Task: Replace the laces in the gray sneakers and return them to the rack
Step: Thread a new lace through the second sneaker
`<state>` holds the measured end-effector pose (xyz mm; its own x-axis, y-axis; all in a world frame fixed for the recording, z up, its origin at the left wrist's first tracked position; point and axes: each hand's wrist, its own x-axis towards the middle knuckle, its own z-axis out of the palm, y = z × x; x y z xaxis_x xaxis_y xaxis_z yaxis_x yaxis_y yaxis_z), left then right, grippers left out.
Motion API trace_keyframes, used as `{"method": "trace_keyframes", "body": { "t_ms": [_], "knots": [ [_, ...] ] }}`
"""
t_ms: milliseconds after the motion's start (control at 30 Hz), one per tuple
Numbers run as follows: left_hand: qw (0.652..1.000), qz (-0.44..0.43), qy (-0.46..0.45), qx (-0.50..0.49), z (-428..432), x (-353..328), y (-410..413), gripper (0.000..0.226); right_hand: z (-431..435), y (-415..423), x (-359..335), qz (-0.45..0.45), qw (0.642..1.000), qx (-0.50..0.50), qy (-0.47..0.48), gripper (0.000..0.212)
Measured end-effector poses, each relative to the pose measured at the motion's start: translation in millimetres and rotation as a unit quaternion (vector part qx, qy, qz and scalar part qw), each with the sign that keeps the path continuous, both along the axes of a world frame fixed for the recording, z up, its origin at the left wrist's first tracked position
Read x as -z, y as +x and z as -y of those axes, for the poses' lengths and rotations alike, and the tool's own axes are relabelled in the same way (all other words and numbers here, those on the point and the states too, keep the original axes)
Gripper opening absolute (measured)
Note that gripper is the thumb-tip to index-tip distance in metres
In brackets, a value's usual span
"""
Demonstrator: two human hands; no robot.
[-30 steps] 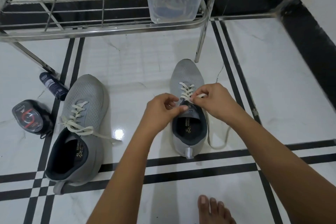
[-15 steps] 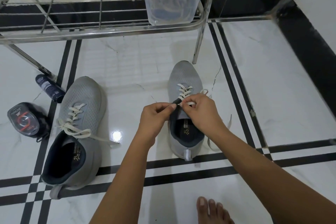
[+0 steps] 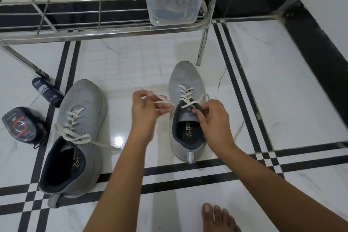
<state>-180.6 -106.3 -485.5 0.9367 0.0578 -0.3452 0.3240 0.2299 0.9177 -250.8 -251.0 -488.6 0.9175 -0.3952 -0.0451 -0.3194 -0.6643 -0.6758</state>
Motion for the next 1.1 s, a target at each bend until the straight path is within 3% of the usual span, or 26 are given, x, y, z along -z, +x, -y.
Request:
{"method": "trace_keyframes", "body": {
  "t_ms": [100, 133, 167, 233, 300, 433, 500, 567, 633, 667, 733, 800, 967, 1100],
  "knots": [
    [0.959, -0.025, -0.157, -0.236, -30, -6, 26, 0.014, 1, 0, 3, 0.017, 1.000, 0.013, 0.008, 0.019],
    [0.945, -0.057, -0.189, -0.261, -31, -2, 25, 0.014, 1, 0, 3, 0.017, 1.000, 0.015, 0.011, 0.019],
    [0.946, -0.104, -0.182, -0.247, -27, 2, 17, 0.017, 0, 0, 3, 0.015, 1.000, 0.017, 0.015, 0.019],
    [0.977, -0.184, -0.048, -0.099, -3, 13, -9, 0.025, -2, 2, 2, 0.016, 0.999, 0.016, 0.023, 0.018],
    [0.986, -0.152, 0.057, 0.028, 23, 19, -30, 0.019, -3, 3, 2, 0.015, 1.000, 0.008, 0.013, 0.018],
    [0.990, -0.071, 0.124, 0.022, 39, 15, -28, 0.011, 1, 3, 2, 0.011, 1.000, -0.004, -0.016, 0.015],
    [0.994, -0.065, 0.017, -0.092, 24, 9, -13, 0.014, 5, 3, 1, 0.014, 1.000, 0.007, -0.013, 0.016],
    [0.956, -0.067, -0.136, -0.251, 2, 8, 2, 0.016, 8, 2, 1, 0.016, 1.000, 0.021, -0.011, 0.020],
    [0.934, -0.084, -0.180, -0.298, -5, 12, 2, 0.016, 7, 3, 2, 0.012, 1.000, 0.020, -0.010, 0.022],
    [0.946, -0.108, -0.164, -0.257, -1, 16, -7, 0.016, 4, 3, 2, 0.010, 1.000, 0.015, -0.006, 0.022],
    [0.985, -0.154, -0.047, -0.060, 22, 23, -30, 0.017, 1, 3, 0, 0.015, 1.000, 0.011, -0.003, 0.021],
    [0.991, -0.114, 0.037, 0.052, 38, 24, -43, 0.013, 2, 2, 0, 0.015, 1.000, 0.012, -0.010, 0.021],
    [0.993, -0.034, 0.115, -0.002, 40, 22, -33, 0.016, 1, 0, 0, 0.000, 1.000, 0.005, -0.016, 0.024],
    [0.994, -0.017, 0.108, 0.003, 47, 21, -40, 0.016, -1, -8, -2, -0.035, 0.999, 0.025, 0.029, 0.050]
  ]
}}
